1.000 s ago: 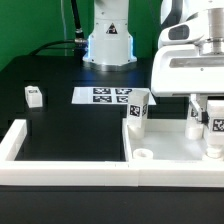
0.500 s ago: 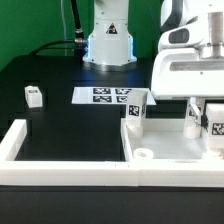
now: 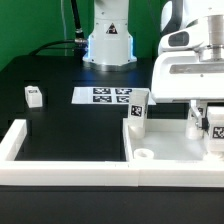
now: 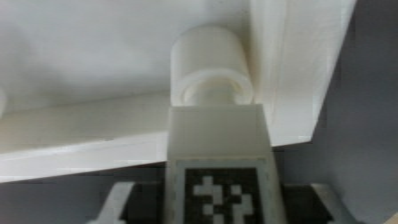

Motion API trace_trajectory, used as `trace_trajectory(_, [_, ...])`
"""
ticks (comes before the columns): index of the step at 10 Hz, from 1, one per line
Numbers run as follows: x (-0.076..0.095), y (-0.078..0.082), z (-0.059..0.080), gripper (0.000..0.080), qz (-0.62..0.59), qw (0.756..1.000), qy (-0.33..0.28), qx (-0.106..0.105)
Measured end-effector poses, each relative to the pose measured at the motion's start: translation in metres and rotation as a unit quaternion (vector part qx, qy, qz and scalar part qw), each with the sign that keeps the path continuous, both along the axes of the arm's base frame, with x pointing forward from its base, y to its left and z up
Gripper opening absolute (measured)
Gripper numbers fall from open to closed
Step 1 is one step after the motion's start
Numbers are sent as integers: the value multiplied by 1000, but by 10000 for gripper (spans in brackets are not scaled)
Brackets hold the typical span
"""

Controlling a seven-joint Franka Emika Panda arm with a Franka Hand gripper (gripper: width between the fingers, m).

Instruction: Assemble square table

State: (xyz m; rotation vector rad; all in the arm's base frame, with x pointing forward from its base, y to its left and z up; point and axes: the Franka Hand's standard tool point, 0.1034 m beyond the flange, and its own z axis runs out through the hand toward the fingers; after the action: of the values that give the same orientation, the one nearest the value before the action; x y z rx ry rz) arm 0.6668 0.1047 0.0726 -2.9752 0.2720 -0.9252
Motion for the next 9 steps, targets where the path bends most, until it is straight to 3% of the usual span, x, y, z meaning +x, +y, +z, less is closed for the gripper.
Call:
trace_trajectory(1, [0,0,-1,287,2,1000,1,-1])
trace_trajectory(3, [0,0,-1,575,5,1000,1,-4])
trace_trajectory(4, [0,0,-1,575,6,1000,2,-5])
trace_trajectory(5, [0,0,-1,636,8,1000,2,-5])
trace_trajectory(9, [-1,0,-1,649,13,1000,2,-9])
